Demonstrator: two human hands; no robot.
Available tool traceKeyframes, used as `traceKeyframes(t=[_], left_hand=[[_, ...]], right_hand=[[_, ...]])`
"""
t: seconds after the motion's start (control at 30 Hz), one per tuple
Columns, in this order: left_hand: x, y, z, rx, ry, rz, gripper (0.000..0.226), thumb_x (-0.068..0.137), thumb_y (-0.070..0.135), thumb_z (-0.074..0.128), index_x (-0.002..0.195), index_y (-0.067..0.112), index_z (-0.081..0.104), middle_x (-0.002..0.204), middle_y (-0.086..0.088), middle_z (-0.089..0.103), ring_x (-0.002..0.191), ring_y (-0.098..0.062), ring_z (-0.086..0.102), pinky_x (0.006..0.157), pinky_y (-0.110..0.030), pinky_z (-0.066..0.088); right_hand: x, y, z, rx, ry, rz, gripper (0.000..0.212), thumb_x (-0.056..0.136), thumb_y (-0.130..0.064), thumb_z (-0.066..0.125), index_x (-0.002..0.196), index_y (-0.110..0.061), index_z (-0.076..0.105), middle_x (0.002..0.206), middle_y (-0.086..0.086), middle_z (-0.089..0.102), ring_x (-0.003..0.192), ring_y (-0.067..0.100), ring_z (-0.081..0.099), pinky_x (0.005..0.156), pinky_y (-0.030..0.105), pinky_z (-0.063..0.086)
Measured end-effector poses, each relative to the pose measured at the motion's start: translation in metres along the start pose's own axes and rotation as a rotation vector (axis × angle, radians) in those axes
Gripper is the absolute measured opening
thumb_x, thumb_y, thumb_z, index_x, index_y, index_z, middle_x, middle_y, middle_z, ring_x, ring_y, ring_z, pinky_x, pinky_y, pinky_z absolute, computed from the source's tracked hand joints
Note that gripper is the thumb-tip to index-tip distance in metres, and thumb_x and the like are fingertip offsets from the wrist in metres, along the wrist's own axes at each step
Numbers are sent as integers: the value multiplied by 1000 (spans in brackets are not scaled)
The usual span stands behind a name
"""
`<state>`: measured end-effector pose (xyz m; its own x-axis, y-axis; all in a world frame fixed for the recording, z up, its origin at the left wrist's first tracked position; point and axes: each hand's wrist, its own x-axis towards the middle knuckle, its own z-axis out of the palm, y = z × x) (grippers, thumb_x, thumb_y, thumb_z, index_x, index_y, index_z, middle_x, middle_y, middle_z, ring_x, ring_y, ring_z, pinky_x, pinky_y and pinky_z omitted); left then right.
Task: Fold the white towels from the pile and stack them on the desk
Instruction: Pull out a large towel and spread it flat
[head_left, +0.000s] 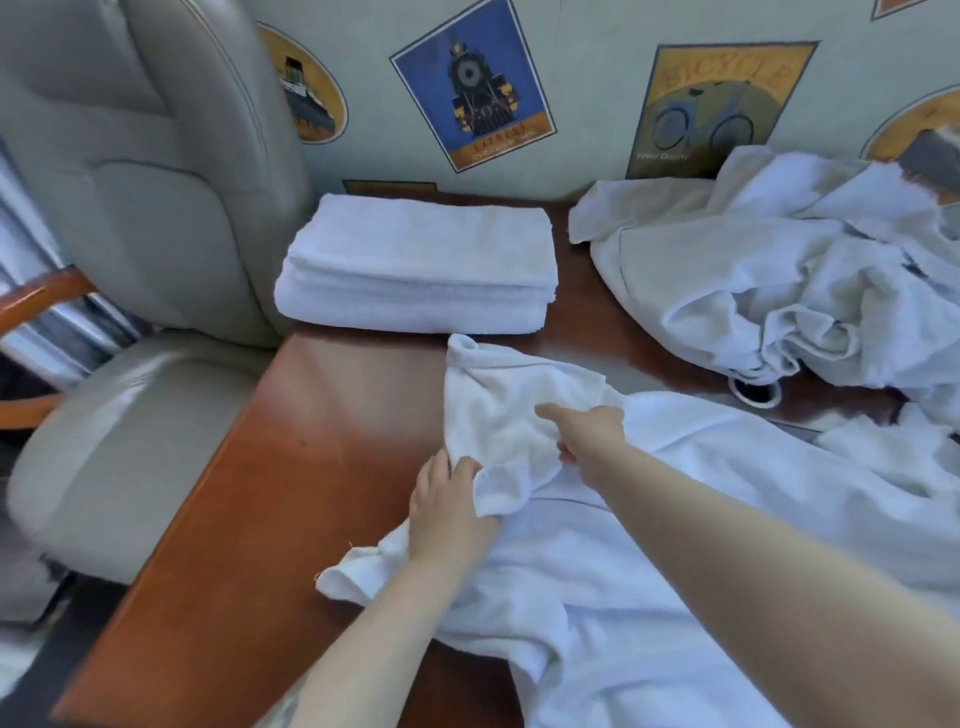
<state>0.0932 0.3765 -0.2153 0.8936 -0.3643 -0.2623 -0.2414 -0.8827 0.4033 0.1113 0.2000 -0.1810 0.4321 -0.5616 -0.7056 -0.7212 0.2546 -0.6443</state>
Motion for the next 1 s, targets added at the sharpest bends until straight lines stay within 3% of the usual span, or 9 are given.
traceKeyframes(t=[0.1,0.2,0.37,0.47,0.6,0.7,0.8,0.93,1.0], left_hand=[[15,-8,-22,-220,-27,-40,30,87,25,64,111,8,62,121,-9,56,116,-33,51,93,-38,44],[37,-25,-61,-412,132,-167,17,89,14,56,94,2,67,101,-23,63,98,-43,58,80,-46,50],[51,-56,-104,-417,443,-466,44,93,25,63,128,1,50,130,-23,47,121,-42,45,99,-47,40],[39,-48,-95,-245,417,-421,80,85,30,74,148,7,30,151,-16,33,137,-37,33,111,-46,29],[2,-23,-52,-102,369,-278,94,83,32,72,155,22,12,162,-5,5,148,-26,8,118,-43,10],[-34,-20,-13,-95,152,-391,90,86,43,65,153,27,7,161,-3,-10,148,-23,-10,118,-49,4],[-76,-25,12,-187,218,-561,96,84,49,67,154,23,8,161,-9,-10,148,-27,-8,118,-49,10],[-110,-20,14,-472,373,-703,101,78,27,79,154,19,12,161,-12,-5,143,-37,10,114,-49,27],[-119,-19,10,-595,393,-709,101,78,17,78,154,24,11,161,-9,-4,141,-37,12,111,-49,32]], right_hand=[[-9,-14,15,-254,-116,-9,23,77,-22,70,83,-10,52,58,8,47,45,20,41,44,23,29],[-20,-59,28,-207,-345,-122,20,82,-18,66,72,-18,49,47,-1,36,34,10,29,37,17,21],[-52,-128,48,302,-710,-376,20,93,-20,61,105,-33,54,112,-8,63,78,13,73,57,22,52],[-60,-95,54,161,-596,-473,27,92,-9,58,114,-23,59,109,-4,68,78,14,72,62,23,51],[-66,13,42,-470,-354,-606,16,84,-13,63,97,-17,71,90,-4,69,80,11,62,73,27,49],[-88,91,20,-821,-371,-717,41,73,-53,67,107,-30,65,110,-13,63,106,7,56,92,24,43],[-105,148,0,-1076,-429,-898,66,67,-48,65,130,-31,50,144,-7,35,137,14,29,111,30,22],[-123,165,-26,-893,-188,-1121,37,72,-11,71,107,-22,69,124,0,58,114,28,56,89,36,44],[-134,166,-33,-756,-126,-1248,35,70,-10,75,102,-22,72,112,-1,66,98,28,61,75,38,49]])
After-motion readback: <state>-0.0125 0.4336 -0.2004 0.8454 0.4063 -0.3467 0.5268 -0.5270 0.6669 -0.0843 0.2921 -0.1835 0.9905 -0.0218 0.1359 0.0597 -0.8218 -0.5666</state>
